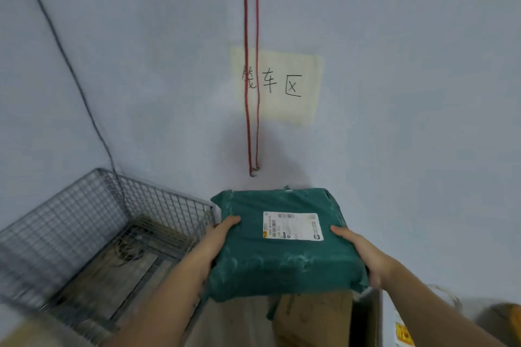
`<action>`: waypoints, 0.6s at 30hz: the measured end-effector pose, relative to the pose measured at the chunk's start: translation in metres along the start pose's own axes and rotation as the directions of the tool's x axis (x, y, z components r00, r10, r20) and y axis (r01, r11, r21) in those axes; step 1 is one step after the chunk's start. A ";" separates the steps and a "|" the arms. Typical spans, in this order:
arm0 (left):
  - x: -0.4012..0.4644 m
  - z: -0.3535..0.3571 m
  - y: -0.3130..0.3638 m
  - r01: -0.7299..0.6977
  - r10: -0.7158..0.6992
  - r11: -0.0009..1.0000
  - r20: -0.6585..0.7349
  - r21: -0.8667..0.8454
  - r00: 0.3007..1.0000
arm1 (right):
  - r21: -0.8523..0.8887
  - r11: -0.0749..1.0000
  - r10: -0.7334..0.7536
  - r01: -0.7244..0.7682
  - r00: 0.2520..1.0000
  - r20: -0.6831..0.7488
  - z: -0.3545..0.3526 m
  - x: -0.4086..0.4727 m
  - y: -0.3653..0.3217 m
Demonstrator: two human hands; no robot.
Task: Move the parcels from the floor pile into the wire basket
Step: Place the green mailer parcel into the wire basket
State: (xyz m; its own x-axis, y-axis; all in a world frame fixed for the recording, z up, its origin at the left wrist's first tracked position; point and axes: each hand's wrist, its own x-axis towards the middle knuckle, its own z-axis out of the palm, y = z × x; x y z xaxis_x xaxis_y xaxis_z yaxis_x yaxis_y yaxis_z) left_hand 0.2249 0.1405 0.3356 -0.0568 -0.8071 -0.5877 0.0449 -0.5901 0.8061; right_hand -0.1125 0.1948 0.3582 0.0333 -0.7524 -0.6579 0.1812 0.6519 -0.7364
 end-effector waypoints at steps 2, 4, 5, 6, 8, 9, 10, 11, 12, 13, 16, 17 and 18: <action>-0.024 -0.033 0.005 -0.042 0.041 0.998 -0.033 -0.035 0.999 | -0.069 0.997 -0.031 0.035 0.998 0.058 0.031 -0.012 -0.009; -0.041 -0.075 0.004 -0.096 0.091 0.993 -0.073 -0.070 0.993 | -0.126 0.990 -0.050 0.064 0.993 0.109 0.067 -0.026 -0.012; -0.045 -0.100 0.001 -0.111 0.103 0.989 -0.095 -0.094 0.990 | -0.156 0.985 -0.053 0.073 0.990 0.133 0.087 -0.034 -0.013; -0.053 -0.122 -0.002 -0.124 0.110 0.987 -0.130 -0.101 0.985 | -0.186 0.979 -0.051 0.080 0.987 0.153 0.107 -0.042 -0.012; -0.082 -0.164 -0.005 -0.152 0.130 0.981 -0.174 -0.122 0.976 | -0.232 0.967 -0.067 0.110 0.980 0.189 0.147 -0.056 -0.006; -0.101 -0.185 -0.008 -0.174 0.148 0.975 -0.186 -0.136 0.971 | -0.250 0.960 -0.077 0.129 0.975 0.207 0.169 -0.063 -0.001; -0.117 -0.206 -0.013 -0.199 0.165 0.969 -0.211 -0.150 0.963 | -0.266 0.954 -0.081 0.142 0.970 0.228 0.191 -0.071 0.005; -0.132 -0.229 -0.021 -0.222 0.180 0.960 -0.233 -0.168 0.956 | -0.275 0.950 -0.079 0.148 0.965 0.249 0.214 -0.079 0.012; -0.143 -0.251 -0.031 -0.235 0.180 0.954 -0.274 -0.185 0.945 | -0.280 0.948 -0.075 0.152 0.961 0.265 0.236 -0.087 0.021; -0.156 -0.272 -0.040 -0.246 0.181 0.947 -0.292 -0.206 0.939 | -0.289 0.945 -0.071 0.153 0.959 0.274 0.257 -0.094 0.029; -0.190 -0.329 -0.070 -0.249 0.158 0.936 -0.337 -0.248 0.928 | -0.325 0.936 -0.024 0.133 0.948 0.317 0.315 -0.113 0.056; -0.200 -0.346 -0.078 -0.245 0.141 0.932 -0.358 -0.266 0.923 | -0.331 0.935 -0.009 0.127 0.942 0.335 0.332 -0.116 0.063; -0.213 -0.360 -0.085 -0.250 0.132 0.928 -0.383 -0.277 0.914 | -0.343 0.931 0.003 0.123 0.939 0.345 0.350 -0.118 0.069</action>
State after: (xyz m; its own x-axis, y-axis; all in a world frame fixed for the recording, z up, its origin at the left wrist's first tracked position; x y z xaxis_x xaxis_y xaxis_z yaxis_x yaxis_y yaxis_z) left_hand 0.5926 0.3556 0.3673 0.3357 -0.8236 -0.4572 0.3321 -0.3508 0.8756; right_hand 0.2398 0.2952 0.4406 0.3709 -0.7368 -0.5653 -0.1644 0.5470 -0.8209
